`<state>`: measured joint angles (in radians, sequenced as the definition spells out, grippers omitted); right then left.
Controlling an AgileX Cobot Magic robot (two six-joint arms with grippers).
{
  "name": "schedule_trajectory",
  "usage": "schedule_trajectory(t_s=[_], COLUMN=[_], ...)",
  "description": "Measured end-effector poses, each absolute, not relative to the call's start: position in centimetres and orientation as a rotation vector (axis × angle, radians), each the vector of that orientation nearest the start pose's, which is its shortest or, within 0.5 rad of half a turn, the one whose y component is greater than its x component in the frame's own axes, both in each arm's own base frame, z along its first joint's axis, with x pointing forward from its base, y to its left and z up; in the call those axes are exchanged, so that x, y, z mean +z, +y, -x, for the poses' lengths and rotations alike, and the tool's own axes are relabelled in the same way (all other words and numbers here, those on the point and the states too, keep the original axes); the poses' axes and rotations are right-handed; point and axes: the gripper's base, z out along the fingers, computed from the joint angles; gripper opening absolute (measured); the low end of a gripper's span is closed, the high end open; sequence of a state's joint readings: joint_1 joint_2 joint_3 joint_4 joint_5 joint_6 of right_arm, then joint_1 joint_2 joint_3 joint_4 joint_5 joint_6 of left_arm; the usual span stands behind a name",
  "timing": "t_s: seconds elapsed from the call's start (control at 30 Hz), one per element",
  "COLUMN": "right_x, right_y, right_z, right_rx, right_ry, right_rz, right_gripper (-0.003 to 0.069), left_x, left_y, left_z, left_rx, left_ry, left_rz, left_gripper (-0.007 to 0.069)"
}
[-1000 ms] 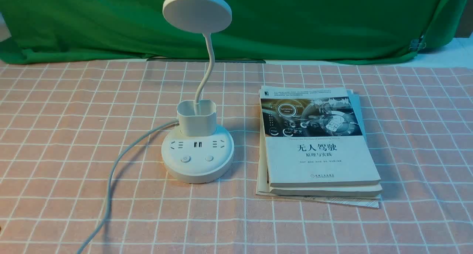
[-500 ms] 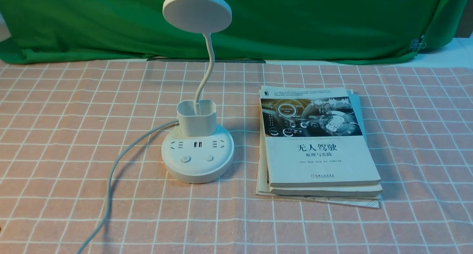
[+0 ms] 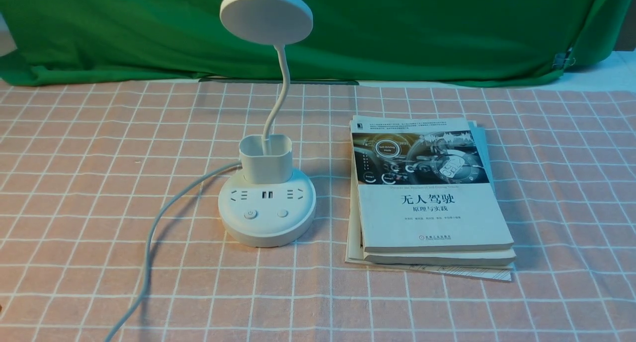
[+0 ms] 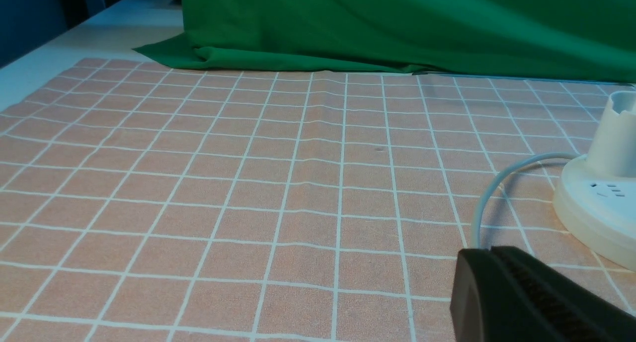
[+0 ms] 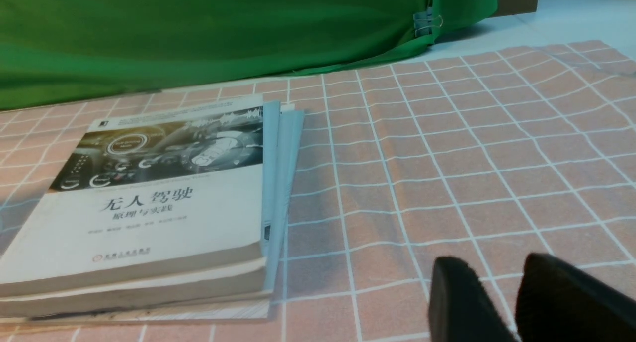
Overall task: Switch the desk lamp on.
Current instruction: Use the left arm to press the button switch on the lamp holder
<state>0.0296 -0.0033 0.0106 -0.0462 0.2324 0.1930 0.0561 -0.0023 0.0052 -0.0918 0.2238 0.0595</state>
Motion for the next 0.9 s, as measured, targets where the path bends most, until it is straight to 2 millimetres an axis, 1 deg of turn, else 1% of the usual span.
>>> schedule_trajectory(t_s=[0.8,0.83,0.87,0.9], right_x=[18.87,18.87,18.87,18.87], right_y=[0.07,0.07,0.07,0.07], right_z=[-5.56,-5.56,-5.56,-5.56], right_rx=[0.122,0.122,0.122,0.122], right_ry=[1.721,1.721,1.721,1.721], right_rz=[-0.110,-0.110,-0.110,-0.110], right_gripper=[0.0241,0.0241,0.0241,0.0241], left_x=[19.30,19.44,19.70,19.79], left_y=[0.18,0.15,0.06,0.02], left_z=[-5.58,-5.60,-5.63,-5.63], left_rx=[0.023,-0.007,-0.111,-0.152], left_ry=[1.691,1.674,1.639,1.626], left_rz=[0.044,0.070,0.166,0.202], left_gripper=[0.0021,0.0021,0.0021,0.0021])
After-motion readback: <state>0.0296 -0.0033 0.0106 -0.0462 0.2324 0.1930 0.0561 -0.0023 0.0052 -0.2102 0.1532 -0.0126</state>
